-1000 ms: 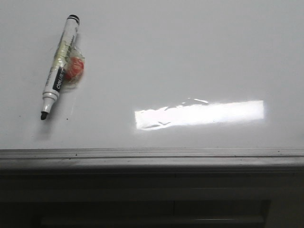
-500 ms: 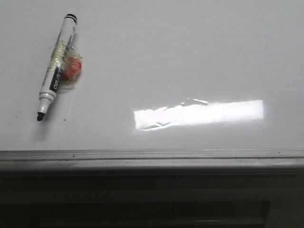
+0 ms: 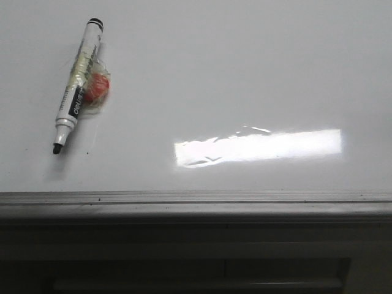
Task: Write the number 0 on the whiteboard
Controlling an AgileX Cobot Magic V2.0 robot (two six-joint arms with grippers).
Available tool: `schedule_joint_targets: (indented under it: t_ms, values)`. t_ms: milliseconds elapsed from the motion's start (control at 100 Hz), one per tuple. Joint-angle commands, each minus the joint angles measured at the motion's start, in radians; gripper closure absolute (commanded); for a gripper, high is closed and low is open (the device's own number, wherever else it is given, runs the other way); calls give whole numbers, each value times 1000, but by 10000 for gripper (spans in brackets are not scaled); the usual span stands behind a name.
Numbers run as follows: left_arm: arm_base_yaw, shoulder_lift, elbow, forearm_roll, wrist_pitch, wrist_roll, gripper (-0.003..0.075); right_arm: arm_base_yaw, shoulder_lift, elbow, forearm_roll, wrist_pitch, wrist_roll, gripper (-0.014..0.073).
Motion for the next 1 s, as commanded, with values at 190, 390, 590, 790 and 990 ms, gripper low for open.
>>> schedule_joint_targets:
  t_ms: [190,390,590,790,990]
  values:
    - [-317,249,-160,191,35,-381,405,-5,26,-39,1,-54,-54,226]
    - [-449,375,-160,230,-83,-587,404,-5,26,-39,1,-54,-54,226]
    - [-470,465,-160,229,-186,-590,404,-5,26,-39,1,-54,-54,226]
    - [-470,549,-160,231,-222,-590,405,-5,26,-39,1,-54,-54,226]
    - [-470,627,-160,231,-212,-590,460,-5,26,-40,11,-54,-54,235]
